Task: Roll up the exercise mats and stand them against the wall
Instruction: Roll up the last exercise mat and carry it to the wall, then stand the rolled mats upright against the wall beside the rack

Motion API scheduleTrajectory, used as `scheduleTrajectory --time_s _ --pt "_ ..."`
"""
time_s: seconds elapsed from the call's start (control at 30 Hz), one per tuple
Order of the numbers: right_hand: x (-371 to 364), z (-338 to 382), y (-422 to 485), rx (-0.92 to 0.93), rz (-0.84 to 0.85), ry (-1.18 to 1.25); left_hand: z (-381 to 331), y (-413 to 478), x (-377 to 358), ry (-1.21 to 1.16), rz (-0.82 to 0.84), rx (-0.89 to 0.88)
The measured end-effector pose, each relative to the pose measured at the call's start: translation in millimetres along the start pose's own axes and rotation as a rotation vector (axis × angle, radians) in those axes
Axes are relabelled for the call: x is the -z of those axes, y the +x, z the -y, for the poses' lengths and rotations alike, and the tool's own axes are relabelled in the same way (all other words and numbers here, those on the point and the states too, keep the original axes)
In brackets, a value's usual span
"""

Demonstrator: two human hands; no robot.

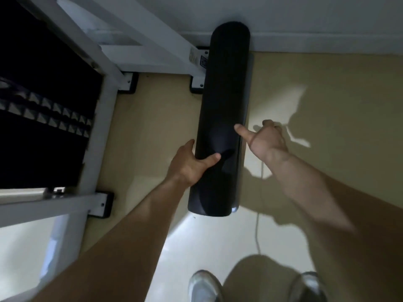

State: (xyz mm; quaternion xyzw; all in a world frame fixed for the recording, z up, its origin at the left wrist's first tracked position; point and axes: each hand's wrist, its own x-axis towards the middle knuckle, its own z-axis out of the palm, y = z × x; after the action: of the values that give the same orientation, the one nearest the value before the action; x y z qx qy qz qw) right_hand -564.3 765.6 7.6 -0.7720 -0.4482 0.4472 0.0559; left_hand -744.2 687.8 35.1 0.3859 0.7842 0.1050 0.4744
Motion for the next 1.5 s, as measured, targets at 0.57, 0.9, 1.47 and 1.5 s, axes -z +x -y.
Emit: scheduleTrajectory --time_s 0.57,0.9,1.47,1.5 --pt "266 -150 -377 0.033 -0.122 -0.337 -134 -370 -26 0.586 0.113 -0.332" --pt "319 -452 -614 -0.291 -0.241 -0.185 -79 -611 -220 0.935 0.380 -0.593" --pt "300 -1000 -922 -0.930 -0.482 0.456 60 -904 -646 1.236 0.647 -0.815" --pt "297 -1025 -923 -0.956 -0.488 0.499 62 -906 -672 1.217 0.643 -0.813"
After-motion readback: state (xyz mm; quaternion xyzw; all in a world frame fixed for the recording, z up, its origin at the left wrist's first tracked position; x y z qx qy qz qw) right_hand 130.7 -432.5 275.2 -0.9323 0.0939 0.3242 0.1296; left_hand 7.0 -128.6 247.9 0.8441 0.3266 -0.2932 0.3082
